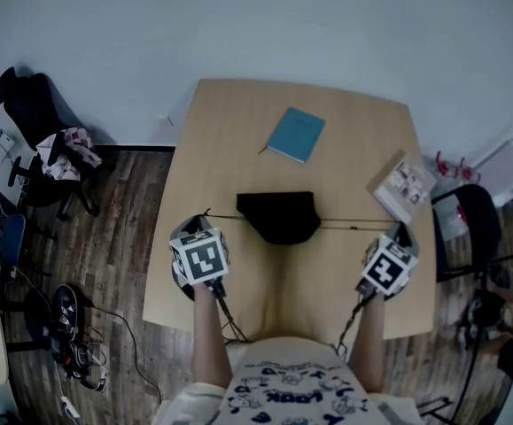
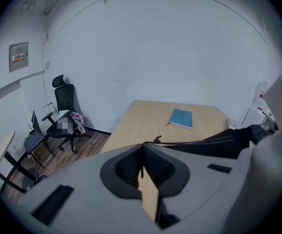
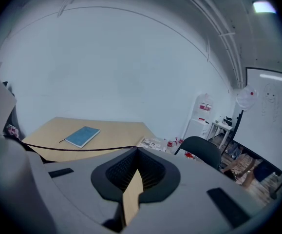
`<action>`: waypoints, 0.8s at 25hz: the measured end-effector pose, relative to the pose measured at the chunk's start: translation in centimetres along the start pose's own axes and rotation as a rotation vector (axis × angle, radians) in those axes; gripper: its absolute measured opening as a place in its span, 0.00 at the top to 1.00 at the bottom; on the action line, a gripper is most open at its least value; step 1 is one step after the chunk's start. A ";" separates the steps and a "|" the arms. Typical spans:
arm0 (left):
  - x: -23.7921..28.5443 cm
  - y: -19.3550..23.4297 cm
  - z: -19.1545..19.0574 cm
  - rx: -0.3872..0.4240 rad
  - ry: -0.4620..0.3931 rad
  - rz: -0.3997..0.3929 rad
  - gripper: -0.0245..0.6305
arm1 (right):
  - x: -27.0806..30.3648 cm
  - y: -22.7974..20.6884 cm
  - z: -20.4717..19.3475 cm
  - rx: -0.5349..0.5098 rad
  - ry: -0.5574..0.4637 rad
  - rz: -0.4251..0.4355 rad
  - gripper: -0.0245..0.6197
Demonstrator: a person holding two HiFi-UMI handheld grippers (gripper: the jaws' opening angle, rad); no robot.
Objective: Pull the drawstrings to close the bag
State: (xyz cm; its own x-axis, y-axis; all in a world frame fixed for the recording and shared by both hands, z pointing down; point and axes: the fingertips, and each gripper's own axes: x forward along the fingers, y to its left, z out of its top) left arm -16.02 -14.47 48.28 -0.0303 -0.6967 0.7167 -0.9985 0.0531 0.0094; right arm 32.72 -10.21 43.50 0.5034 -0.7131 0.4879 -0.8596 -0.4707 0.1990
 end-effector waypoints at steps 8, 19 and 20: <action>-0.2 1.1 -0.1 0.001 -0.012 0.053 0.96 | 0.4 -0.8 -0.6 0.044 0.008 0.001 0.96; -0.2 1.3 -0.6 -0.049 -0.019 0.043 0.96 | 0.7 -0.8 -1.0 0.092 0.019 0.042 0.96; -0.2 1.4 -0.6 -0.053 -0.017 0.040 0.96 | 0.7 -0.8 -1.1 0.094 0.023 0.044 0.96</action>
State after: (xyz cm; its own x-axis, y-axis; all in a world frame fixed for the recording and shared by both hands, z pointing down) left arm -17.43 -13.83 48.57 -0.0712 -0.7051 0.7055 -0.9928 0.1186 0.0184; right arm 33.65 -9.72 44.65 0.4627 -0.7222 0.5142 -0.8680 -0.4869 0.0971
